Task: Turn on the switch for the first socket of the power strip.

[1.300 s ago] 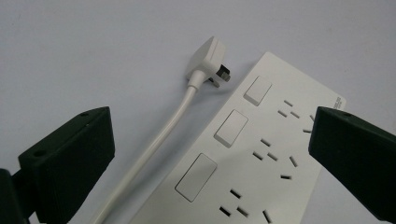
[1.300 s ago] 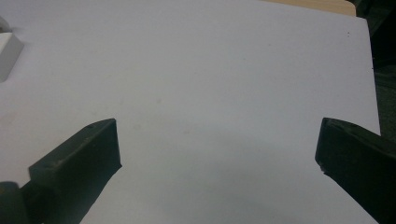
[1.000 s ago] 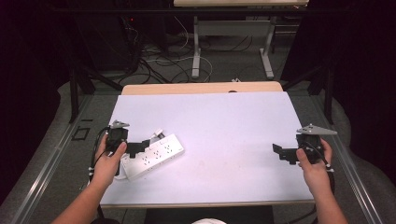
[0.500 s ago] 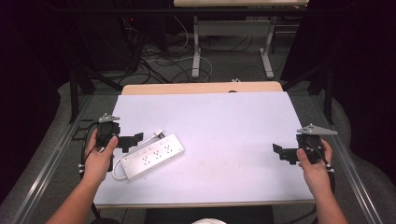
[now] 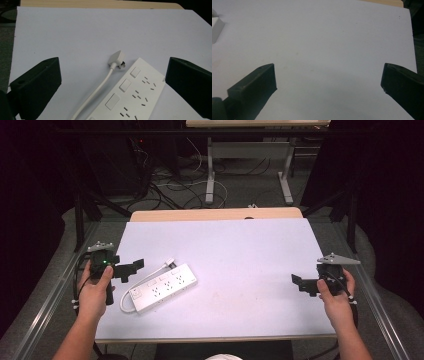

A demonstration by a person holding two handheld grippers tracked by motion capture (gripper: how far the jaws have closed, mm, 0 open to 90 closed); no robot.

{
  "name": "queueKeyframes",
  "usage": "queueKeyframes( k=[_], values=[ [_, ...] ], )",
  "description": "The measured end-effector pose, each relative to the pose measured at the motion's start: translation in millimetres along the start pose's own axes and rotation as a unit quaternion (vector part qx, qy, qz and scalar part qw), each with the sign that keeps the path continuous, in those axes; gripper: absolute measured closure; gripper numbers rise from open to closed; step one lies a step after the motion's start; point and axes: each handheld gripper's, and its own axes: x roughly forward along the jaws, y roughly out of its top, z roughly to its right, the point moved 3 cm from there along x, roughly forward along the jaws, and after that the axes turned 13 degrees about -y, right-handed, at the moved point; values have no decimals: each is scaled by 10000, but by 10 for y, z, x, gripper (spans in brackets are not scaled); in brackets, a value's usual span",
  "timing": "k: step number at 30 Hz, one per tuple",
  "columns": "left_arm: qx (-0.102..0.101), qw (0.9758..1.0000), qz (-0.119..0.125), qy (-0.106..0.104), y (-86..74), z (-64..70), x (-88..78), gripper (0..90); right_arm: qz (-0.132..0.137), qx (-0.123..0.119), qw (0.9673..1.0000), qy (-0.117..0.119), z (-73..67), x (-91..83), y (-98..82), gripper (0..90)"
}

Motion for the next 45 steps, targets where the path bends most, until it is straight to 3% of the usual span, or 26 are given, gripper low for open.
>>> queueKeyframes(
  k=[7,17,21,22,27,34,35,37,45],
  values=[
    [-70,9999,151,-31,-6,-29,-65,3,-36,13,10000,18,2,2,-6,0],
    [8,9993,370,-70,-73,-65,-42,6,-21,65,10000,-18,24,18,-18,0],
    [15,9993,370,-73,-148,-98,-13,6,6,66,10000,-69,46,31,-26,0],
    [89,9995,311,-48,-171,-116,0,6,-14,47,10000,-59,55,32,-28,0],
    [81,9998,161,23,-260,-163,25,7,-45,85,9999,-83,70,55,-47,0],
    [60,9996,267,61,-317,-231,10,9,-18,130,9998,-121,118,97,-79,0],
    [52,9997,233,77,-327,-241,5,9,79,159,9997,-184,121,119,-83,0],
    [49,9995,300,98,-343,-262,12,9,-23,150,9997,-172,136,114,-95,0],
    [66,9996,196,193,-409,-348,28,12,26,233,9992,-310,216,167,-145,0]
  ],
)
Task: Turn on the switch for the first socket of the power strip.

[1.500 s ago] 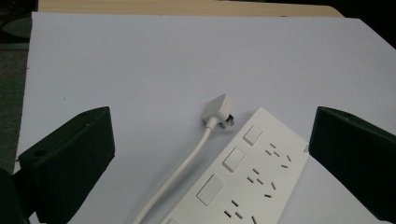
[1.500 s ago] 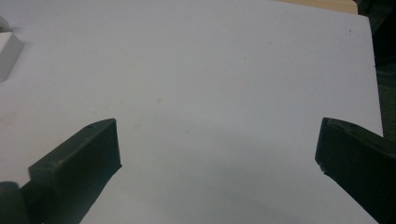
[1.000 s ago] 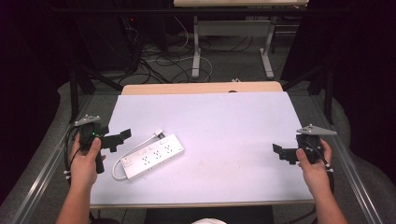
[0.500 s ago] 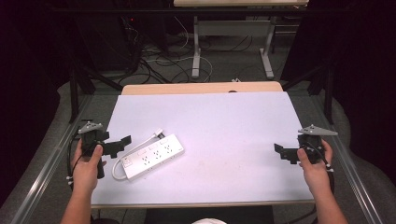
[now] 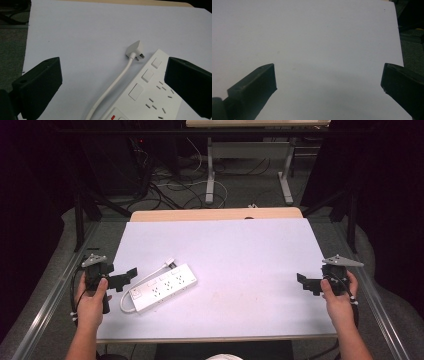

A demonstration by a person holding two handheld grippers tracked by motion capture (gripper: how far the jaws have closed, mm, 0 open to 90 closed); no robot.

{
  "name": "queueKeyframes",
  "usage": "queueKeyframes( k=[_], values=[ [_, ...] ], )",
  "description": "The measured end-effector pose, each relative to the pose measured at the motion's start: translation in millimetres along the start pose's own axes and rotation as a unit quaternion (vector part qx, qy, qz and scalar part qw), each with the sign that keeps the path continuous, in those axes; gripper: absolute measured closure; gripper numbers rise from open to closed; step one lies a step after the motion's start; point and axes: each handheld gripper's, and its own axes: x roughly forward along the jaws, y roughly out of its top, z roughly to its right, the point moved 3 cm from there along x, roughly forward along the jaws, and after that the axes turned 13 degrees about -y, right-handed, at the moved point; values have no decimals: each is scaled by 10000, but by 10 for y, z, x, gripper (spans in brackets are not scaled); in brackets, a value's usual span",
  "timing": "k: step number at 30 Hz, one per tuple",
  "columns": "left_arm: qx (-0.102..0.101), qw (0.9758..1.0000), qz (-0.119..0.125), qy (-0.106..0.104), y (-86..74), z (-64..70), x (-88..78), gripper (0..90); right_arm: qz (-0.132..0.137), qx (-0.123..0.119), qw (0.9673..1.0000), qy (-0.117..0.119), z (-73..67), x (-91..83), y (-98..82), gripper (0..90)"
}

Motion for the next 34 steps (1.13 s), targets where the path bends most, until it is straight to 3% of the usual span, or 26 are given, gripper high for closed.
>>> queueKeyframes(
  k=[8,10,28,34],
  values=[
    [-133,9999,44,79,-74,-69,52,14,-35,119,9999,-75,80,51,-58,0],
    [-153,9999,-39,57,-85,-76,54,16,3,157,9998,-139,86,72,-71,0],
    [-178,9997,-152,99,-133,-116,105,21,-113,163,9996,-207,137,125,-141,0],
    [-199,9997,-89,117,-133,-125,101,21,-94,197,9996,-201,131,138,-144,0]
  ],
)
